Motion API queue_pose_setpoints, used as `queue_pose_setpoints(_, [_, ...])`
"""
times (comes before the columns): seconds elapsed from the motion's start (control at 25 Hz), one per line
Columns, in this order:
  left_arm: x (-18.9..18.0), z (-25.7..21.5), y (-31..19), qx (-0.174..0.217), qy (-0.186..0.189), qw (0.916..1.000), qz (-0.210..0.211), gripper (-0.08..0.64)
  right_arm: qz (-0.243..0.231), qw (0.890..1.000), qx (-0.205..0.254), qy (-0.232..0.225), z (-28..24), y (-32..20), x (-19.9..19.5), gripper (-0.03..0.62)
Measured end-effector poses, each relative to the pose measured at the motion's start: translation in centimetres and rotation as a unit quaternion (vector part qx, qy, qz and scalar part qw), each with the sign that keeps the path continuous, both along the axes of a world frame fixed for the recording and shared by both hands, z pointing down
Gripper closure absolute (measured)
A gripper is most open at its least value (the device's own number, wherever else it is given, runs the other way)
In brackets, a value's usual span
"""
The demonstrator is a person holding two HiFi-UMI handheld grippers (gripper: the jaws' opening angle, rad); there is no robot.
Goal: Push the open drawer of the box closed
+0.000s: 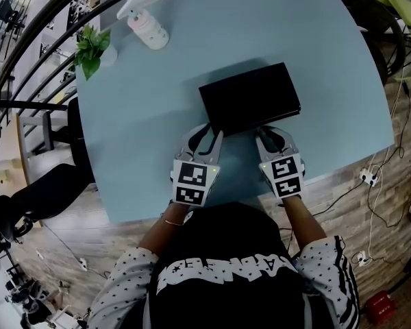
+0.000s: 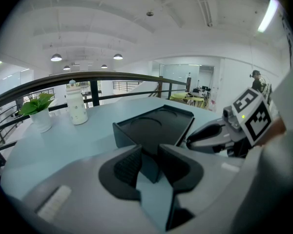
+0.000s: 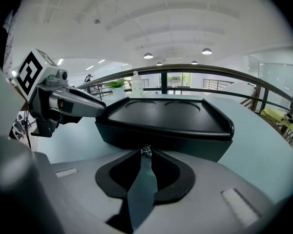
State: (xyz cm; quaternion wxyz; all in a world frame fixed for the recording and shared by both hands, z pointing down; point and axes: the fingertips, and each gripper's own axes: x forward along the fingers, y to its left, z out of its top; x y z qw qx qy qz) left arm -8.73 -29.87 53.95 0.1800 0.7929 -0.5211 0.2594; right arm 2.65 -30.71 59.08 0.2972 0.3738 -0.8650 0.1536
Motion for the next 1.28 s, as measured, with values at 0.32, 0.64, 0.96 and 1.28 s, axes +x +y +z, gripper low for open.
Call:
queue_pose_setpoints(0.32, [-0.03, 0.06, -0.07, 0.001, -0.001, 1.0000, 0.002, 0.560, 0.000, 1.000, 0.000, -0.002, 0.11, -0.31, -0.17, 0.520])
queue_pose_setpoints(0.64, [-0.16, -0.01, -0.13, 0.000, -0.002, 1.0000, 0.003, 0.560, 0.000, 1.000, 0.000, -0.001, 0.08, -0.64, -0.41, 0.520])
queue_pose_setpoints(0.96, [-0.10, -0.02, -0.08, 0.000, 0.000, 1.0000, 0.008, 0.560, 0.004, 1.000, 0.003, -0.011, 0.12, -0.73, -0.45, 0.520])
queue_pose_setpoints(1.28, [-0.15, -0.09, -0.04, 0.003, 0.007, 0.9999, 0.011, 0.560, 0.000, 1.000, 0.001, -0.020, 0.10, -0.49, -0.83, 0.518])
